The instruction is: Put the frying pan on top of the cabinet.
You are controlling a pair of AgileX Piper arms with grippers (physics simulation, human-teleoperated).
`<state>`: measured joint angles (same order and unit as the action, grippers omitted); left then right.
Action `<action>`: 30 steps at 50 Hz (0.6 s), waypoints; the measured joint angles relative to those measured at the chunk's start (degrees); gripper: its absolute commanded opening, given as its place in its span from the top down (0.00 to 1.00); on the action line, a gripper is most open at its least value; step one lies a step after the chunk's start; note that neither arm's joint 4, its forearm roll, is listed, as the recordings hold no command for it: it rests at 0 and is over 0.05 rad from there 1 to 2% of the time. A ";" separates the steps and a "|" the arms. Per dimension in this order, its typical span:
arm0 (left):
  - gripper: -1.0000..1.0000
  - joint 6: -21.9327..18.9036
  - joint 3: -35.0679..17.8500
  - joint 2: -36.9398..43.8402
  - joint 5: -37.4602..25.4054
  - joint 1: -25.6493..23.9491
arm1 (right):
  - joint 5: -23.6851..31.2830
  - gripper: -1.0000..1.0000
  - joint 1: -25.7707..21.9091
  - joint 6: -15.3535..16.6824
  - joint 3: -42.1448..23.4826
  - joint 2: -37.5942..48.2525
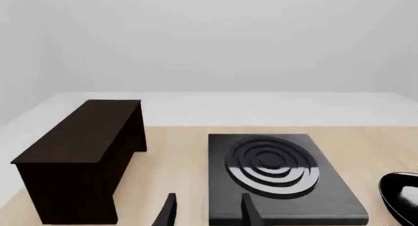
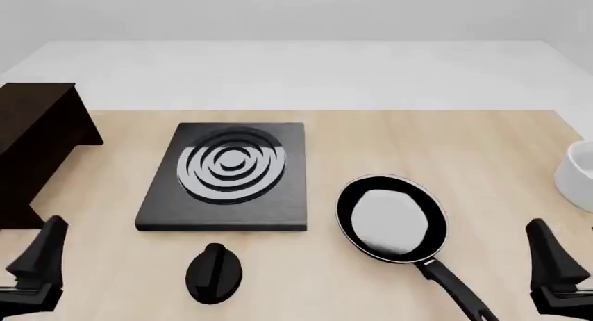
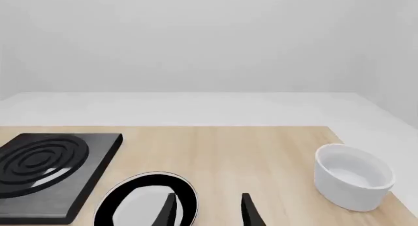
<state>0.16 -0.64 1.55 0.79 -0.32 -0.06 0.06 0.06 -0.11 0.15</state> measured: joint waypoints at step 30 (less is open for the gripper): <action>0.00 9.83 -7.01 11.44 6.46 -10.98 | 0.14 0.00 0.36 -0.93 -0.22 0.09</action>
<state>9.99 -7.65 12.99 7.26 -11.30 0.09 0.42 -0.87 -0.32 0.23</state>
